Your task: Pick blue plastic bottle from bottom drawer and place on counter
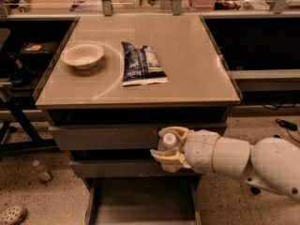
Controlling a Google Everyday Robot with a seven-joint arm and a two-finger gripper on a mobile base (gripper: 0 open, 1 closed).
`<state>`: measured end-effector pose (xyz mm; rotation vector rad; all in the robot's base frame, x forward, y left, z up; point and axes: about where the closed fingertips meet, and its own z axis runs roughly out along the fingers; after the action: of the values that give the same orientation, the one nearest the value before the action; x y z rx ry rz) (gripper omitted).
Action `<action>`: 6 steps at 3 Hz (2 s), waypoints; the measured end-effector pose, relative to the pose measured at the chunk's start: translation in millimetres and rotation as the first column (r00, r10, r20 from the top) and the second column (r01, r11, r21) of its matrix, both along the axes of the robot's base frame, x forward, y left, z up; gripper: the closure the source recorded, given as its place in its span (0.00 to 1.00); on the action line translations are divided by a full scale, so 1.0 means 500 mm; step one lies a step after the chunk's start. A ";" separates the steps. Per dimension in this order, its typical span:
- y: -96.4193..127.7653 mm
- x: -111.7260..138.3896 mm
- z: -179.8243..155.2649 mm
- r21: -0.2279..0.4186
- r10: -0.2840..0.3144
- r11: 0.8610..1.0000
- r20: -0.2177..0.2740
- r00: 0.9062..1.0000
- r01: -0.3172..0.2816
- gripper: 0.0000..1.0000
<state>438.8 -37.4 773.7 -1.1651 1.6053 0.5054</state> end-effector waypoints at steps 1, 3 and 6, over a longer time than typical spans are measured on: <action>-0.068 0.027 0.054 0.003 -0.060 0.998 -0.006 0.998 0.060 1.00; -0.139 0.045 0.184 -0.054 -0.099 0.993 0.031 0.995 0.100 1.00; -0.170 0.070 0.274 -0.024 -0.098 0.995 0.062 0.993 0.100 1.00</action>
Offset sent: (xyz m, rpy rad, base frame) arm 0.0302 -0.0919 0.1011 -0.0522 -0.0154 -0.1384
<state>473.9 -122.3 910.5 -1.1049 1.6131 0.3812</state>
